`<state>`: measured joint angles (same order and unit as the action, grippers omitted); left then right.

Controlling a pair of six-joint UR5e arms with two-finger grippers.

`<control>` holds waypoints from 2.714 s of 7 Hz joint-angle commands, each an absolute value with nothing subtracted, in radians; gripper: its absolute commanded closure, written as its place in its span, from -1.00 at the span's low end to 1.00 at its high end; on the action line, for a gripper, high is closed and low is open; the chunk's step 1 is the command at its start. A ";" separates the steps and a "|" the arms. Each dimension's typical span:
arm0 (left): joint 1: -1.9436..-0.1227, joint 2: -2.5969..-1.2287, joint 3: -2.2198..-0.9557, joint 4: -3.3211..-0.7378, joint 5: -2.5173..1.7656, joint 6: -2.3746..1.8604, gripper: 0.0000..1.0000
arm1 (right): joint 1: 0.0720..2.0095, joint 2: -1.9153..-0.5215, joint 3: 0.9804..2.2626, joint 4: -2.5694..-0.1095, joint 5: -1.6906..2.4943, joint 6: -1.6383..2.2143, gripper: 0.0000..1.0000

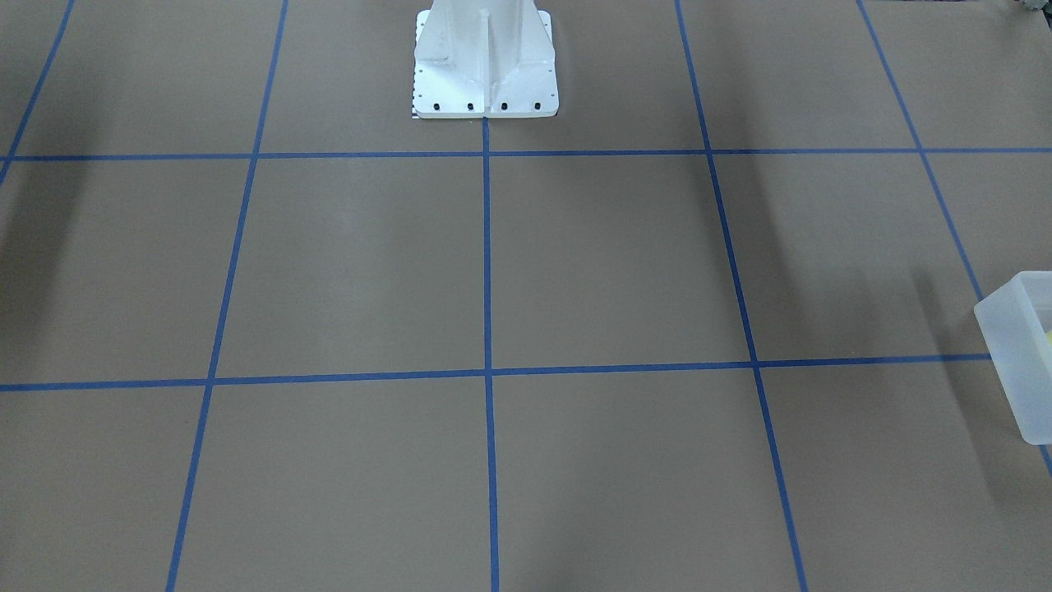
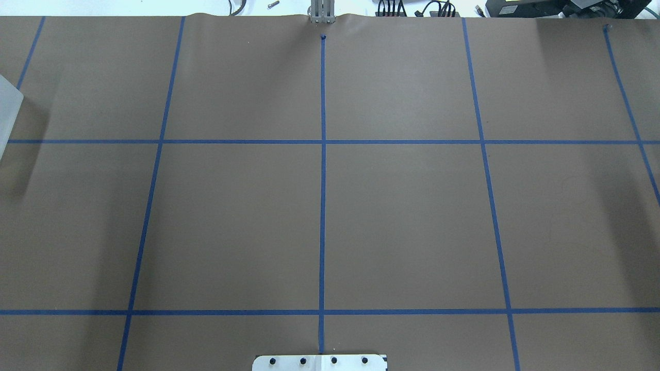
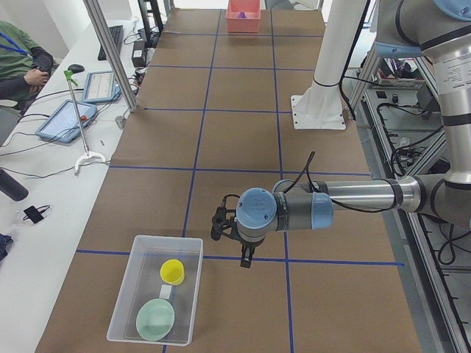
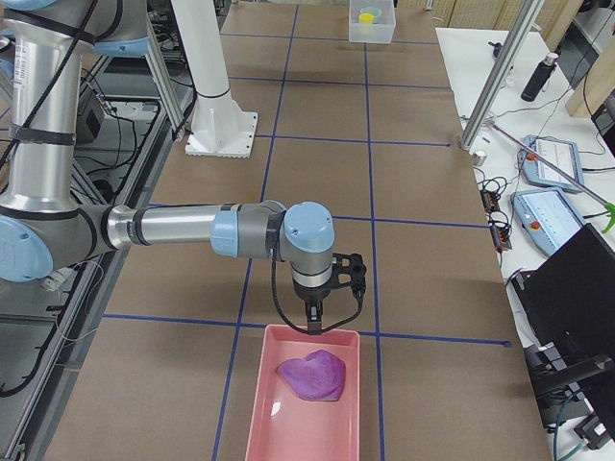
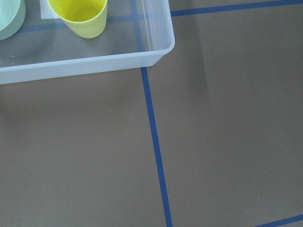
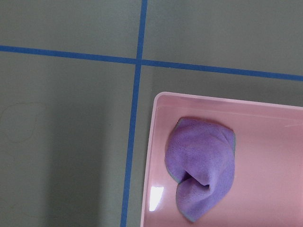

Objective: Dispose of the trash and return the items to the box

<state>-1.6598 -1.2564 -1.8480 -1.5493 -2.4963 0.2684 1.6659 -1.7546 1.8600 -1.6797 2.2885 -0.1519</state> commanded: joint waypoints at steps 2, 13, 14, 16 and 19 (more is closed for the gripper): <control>-1.660 -1.256 -1.844 -1.549 -2.496 0.268 -0.97 | 1.666 -1.755 1.861 -1.680 2.290 -0.152 -1.00; -1.660 -1.256 -1.841 -1.549 -2.496 0.267 -0.97 | 1.658 -1.725 1.849 -1.571 2.287 -0.141 -1.00; -1.660 -1.258 -1.841 -1.549 -2.494 0.267 -0.97 | 1.658 -1.773 1.850 -1.524 2.313 -0.149 -1.00; -1.660 -1.262 -1.841 -1.549 -2.494 0.267 -0.97 | 1.660 -1.792 1.839 -1.453 2.330 -0.152 -1.00; -1.660 -1.258 -1.841 -1.549 -2.496 0.267 -0.97 | 1.660 -1.792 1.838 -1.450 2.330 -0.150 -1.00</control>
